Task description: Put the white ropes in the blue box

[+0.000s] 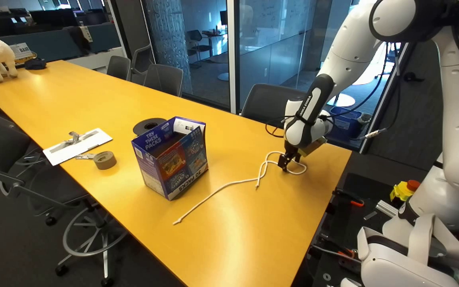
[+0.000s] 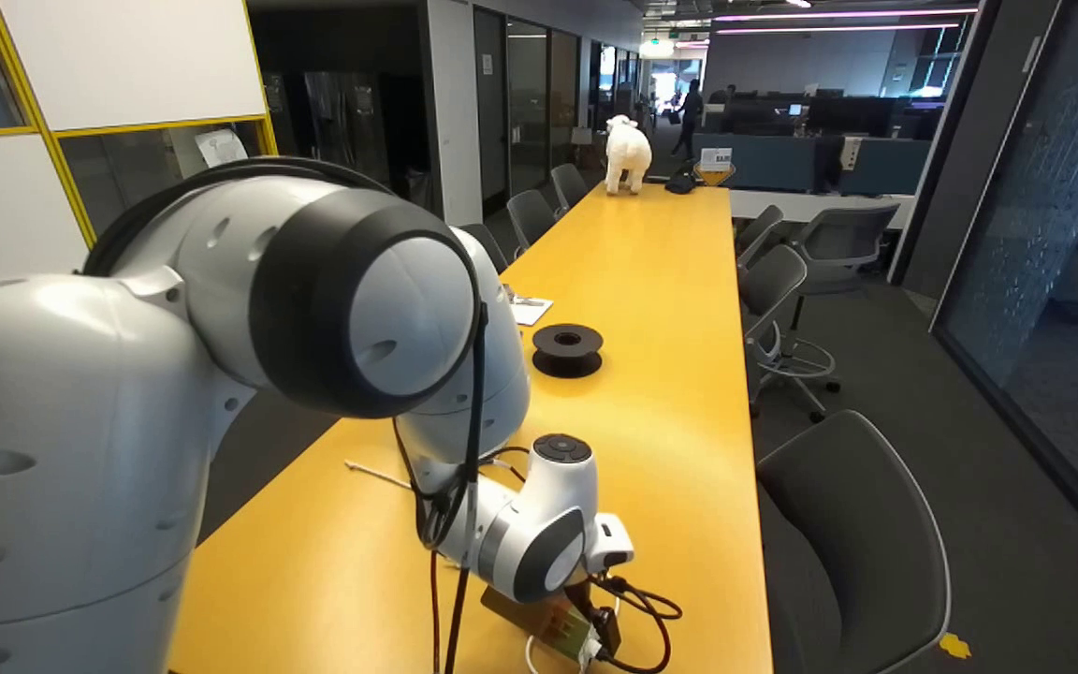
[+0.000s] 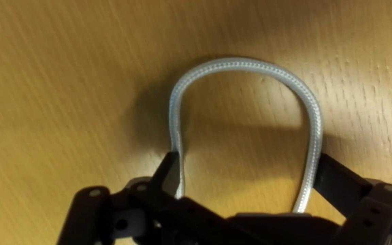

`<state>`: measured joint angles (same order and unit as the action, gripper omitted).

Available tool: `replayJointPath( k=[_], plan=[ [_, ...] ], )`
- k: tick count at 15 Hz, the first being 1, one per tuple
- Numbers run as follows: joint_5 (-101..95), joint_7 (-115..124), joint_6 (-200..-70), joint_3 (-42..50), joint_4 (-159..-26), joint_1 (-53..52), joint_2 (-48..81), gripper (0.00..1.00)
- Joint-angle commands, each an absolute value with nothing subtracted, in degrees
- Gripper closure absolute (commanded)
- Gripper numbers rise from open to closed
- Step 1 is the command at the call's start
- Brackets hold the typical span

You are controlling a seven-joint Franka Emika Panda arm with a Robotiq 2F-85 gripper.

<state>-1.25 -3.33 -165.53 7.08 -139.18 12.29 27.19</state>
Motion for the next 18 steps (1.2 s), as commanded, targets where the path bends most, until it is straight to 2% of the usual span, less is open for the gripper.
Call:
replayJointPath(
  k=[1,5,10,18],
  plan=[
    [0.2,-7.2,-169.0,4.9,-139.0,15.8,29.4,0.00],
    [-0.9,-6.5,-170.2,6.3,-139.5,15.1,29.0,0.00],
    [-3.9,-3.6,-171.5,12.2,-140.2,9.9,28.0,0.00],
    [-2.7,-4.5,-172.0,11.2,-140.0,10.6,28.8,0.00]
  ],
)
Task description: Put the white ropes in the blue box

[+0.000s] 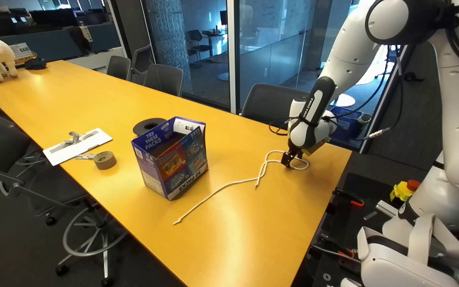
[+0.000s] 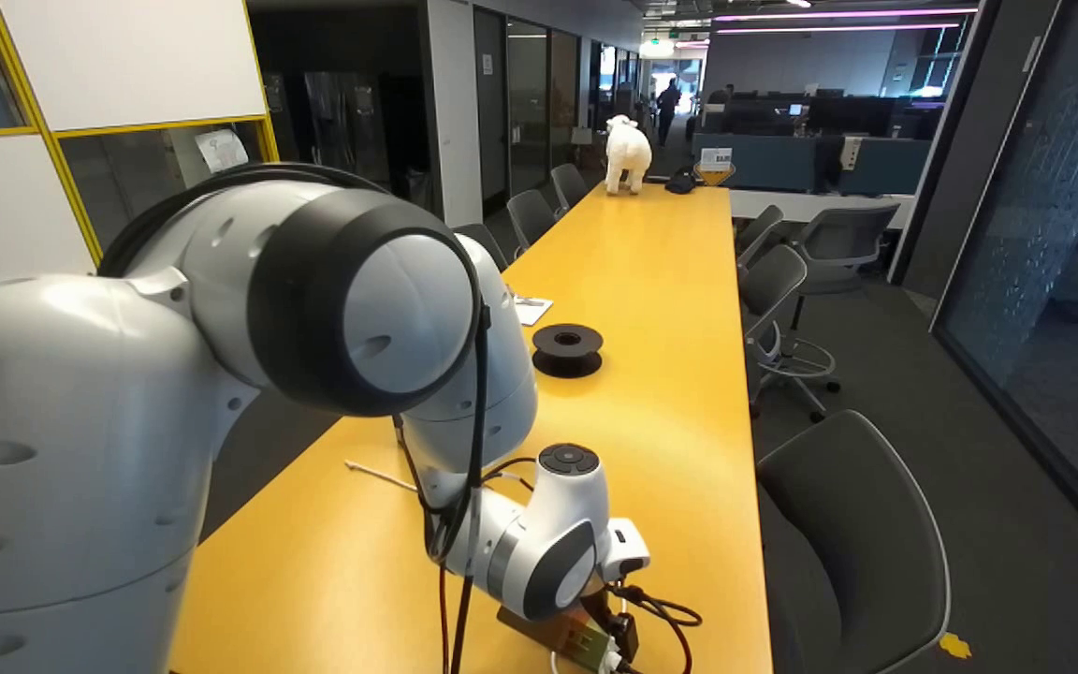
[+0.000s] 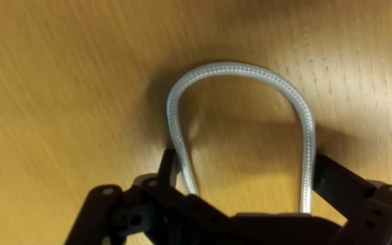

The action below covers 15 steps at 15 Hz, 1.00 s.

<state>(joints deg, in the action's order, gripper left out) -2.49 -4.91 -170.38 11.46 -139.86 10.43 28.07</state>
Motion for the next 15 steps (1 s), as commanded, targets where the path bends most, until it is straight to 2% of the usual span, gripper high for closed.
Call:
replayJointPath(
  k=[1,4,5,7,15],
  plan=[
    [-2.4,-4.6,-171.8,10.7,-140.0,11.1,28.7,0.00],
    [-1.9,-4.9,-171.6,10.0,-140.1,11.9,28.3,0.00],
    [-1.6,-5.1,-171.4,9.5,-140.0,12.5,28.3,0.25],
    [-1.1,-5.4,-171.1,8.7,-139.8,13.4,28.3,0.33],
    [0.5,-6.8,-169.9,4.4,-139.1,17.1,28.5,0.95]
  ],
)
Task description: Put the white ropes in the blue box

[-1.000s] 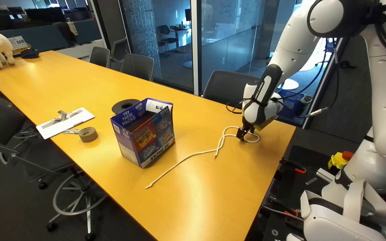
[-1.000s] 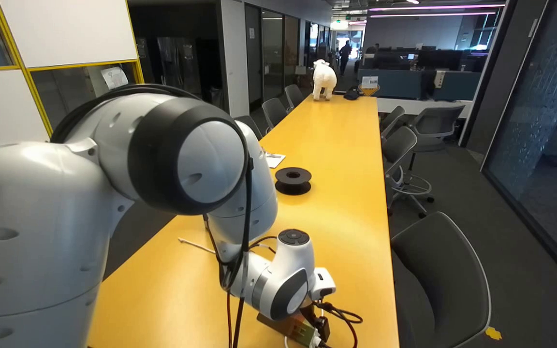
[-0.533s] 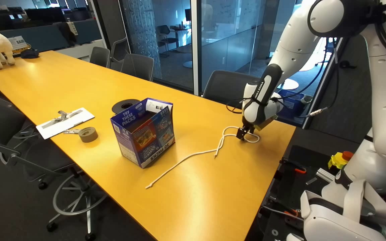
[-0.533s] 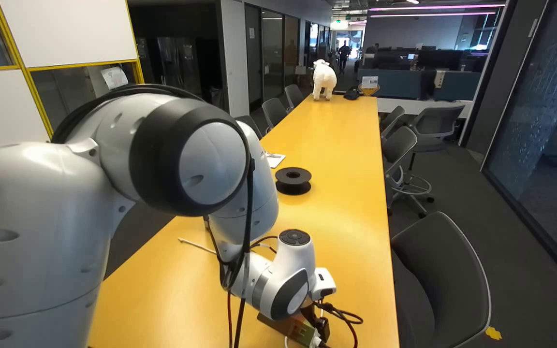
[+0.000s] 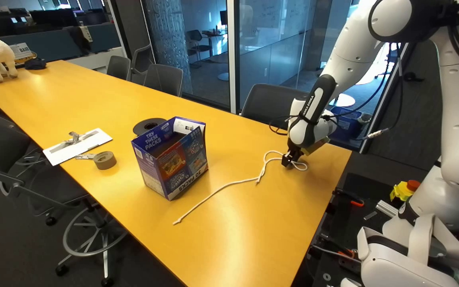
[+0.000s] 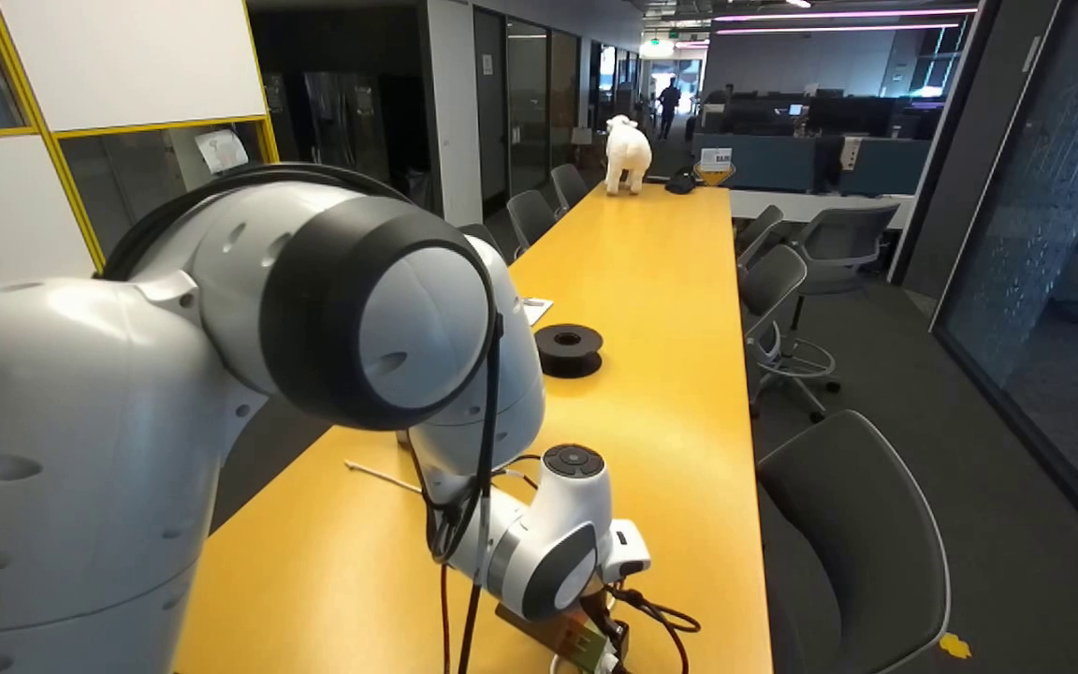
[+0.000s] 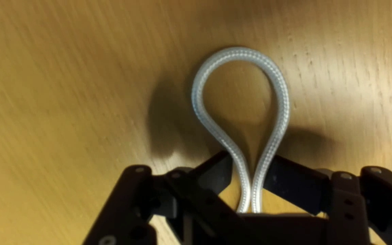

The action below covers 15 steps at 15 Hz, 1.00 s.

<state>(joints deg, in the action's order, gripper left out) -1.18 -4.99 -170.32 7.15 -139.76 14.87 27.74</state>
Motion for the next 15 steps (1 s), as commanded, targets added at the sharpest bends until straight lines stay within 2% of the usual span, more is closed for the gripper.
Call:
replayJointPath(
  k=[1,8,15],
  plan=[
    [0.8,-7.3,-169.8,3.4,-138.9,17.7,28.6,1.00],
    [2.7,-13.2,-167.7,-6.5,-136.0,22.8,29.4,1.00],
    [2.5,-18.6,-162.8,-12.8,-130.4,20.3,30.6,1.00]
  ],
)
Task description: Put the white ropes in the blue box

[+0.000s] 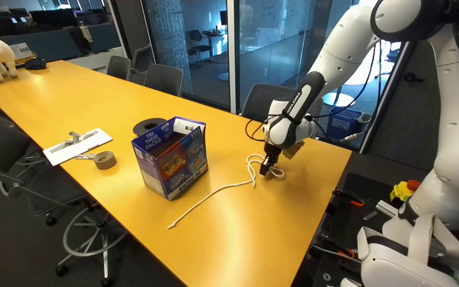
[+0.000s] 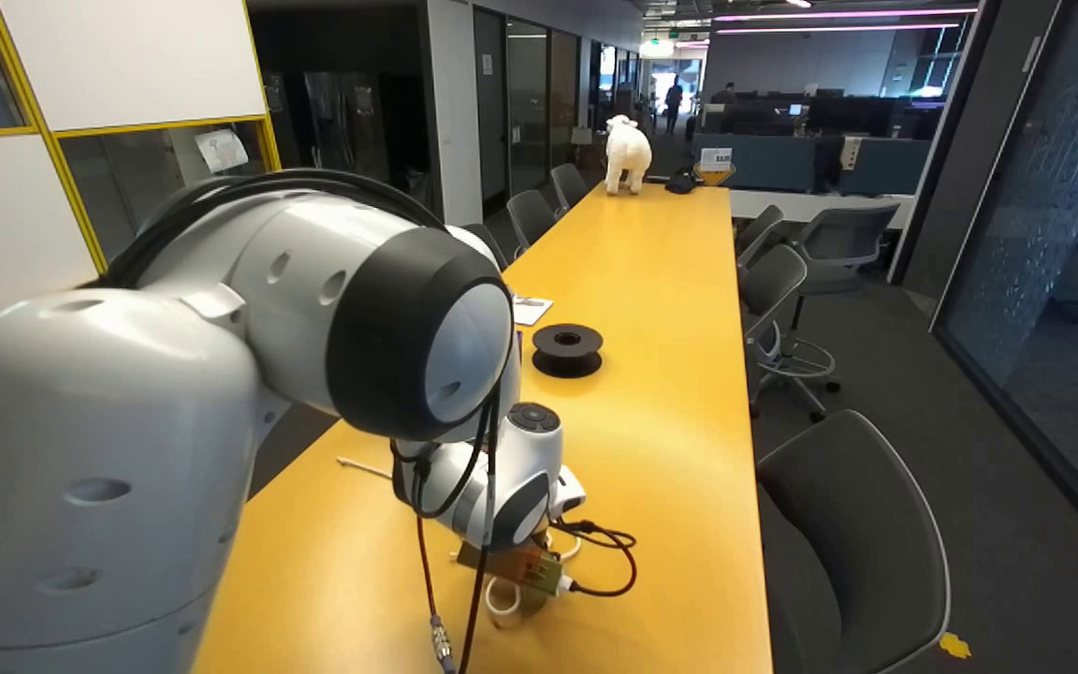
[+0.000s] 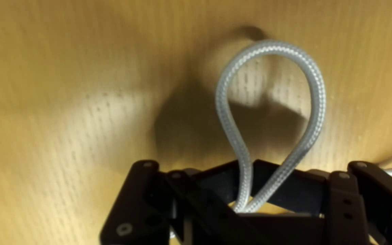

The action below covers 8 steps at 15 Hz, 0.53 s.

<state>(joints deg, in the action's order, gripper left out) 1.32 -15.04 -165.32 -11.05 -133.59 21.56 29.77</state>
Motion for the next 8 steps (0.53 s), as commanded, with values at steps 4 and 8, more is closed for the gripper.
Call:
replayJointPath(
  k=[4,8],
  plan=[
    [2.8,-18.6,-159.9,-14.1,-128.4,16.5,30.1,1.00],
    [2.1,-14.4,-159.4,-11.9,-127.6,10.1,29.5,1.00]
  ],
)
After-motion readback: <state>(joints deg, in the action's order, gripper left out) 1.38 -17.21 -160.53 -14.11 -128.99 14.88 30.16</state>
